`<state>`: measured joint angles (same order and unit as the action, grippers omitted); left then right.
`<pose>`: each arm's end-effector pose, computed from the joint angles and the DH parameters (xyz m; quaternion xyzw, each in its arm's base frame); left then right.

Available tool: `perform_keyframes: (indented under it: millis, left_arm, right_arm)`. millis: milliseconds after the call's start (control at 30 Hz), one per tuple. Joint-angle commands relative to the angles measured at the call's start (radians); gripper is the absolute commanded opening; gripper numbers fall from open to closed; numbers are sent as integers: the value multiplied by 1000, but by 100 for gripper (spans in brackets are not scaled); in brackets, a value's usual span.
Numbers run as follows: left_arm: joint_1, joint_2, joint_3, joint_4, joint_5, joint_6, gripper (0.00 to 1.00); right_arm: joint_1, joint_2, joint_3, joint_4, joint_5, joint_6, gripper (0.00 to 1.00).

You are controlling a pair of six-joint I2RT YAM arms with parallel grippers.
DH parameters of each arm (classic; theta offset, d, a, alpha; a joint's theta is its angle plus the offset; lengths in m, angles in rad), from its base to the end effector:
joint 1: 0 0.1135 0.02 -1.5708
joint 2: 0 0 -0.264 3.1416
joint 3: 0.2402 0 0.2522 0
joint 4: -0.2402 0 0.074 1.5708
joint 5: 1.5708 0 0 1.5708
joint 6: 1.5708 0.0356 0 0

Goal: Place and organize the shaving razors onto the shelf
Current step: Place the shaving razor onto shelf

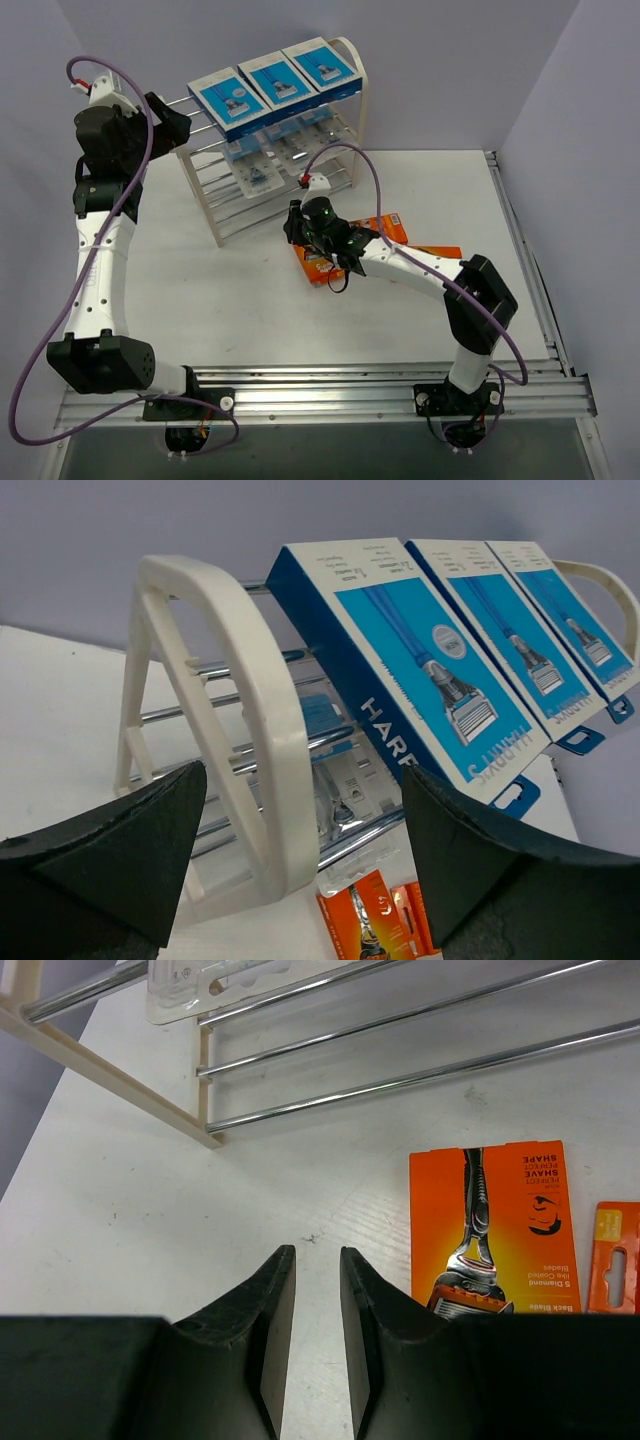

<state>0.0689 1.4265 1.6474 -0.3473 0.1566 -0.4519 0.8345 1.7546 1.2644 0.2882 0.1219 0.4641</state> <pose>0.3158 0.0162 0.4732 -0.1426 0.7361 -0.1831 0.6358 0.2851 0.3081 0.2887 -0.1046 0.7672 0.3439 0.5312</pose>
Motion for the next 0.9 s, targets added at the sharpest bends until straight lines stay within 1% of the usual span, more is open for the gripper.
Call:
perform_keyframes:
  millis: [0,67,133,333,467,867]
  left_arm:
    - [11,2,23,122,84,-37,87]
    - [14,5,5,146,113,-50,84]
    - [12,6,-1,174,124,-57,82]
    - [12,23,-12,191,162,-70,79]
    - [12,20,-47,218,181,-85,73]
    - [11,-32,-152,303,231,-134,72]
  right_arm:
    - [3,17,47,25,-8,2,21]
    - [5,23,56,23,-10,4,21]
    - [3,29,62,23,-10,5,21]
    - [3,66,118,8,-2,-1,20]
    - [5,85,154,8,16,-2,19]
    - [0,230,335,-61,25,-25,18]
